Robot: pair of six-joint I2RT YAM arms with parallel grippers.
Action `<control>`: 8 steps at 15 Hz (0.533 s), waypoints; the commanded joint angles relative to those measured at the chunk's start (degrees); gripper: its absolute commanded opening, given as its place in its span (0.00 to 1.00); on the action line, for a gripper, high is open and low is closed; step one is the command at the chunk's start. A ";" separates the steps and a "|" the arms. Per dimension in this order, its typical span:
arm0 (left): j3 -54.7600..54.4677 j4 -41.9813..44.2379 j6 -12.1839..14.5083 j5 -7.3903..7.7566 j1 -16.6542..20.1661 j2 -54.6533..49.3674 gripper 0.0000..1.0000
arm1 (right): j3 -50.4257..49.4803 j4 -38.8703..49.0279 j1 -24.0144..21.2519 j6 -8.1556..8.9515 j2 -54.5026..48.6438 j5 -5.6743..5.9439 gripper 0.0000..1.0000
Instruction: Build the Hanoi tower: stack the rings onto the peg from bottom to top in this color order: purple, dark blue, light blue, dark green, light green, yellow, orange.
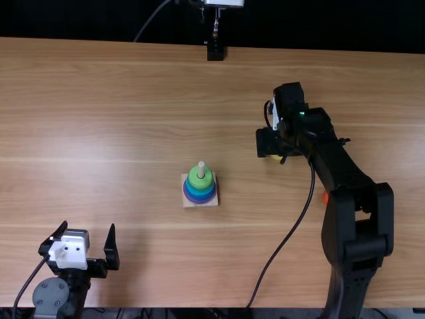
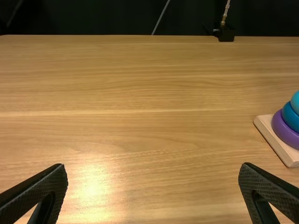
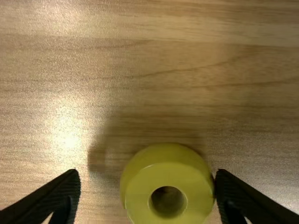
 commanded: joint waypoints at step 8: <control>-6.04 -4.51 0.87 0.81 0.04 -0.67 1.00 | 0.70 -0.08 -0.49 -2.30 1.38 0.47 0.00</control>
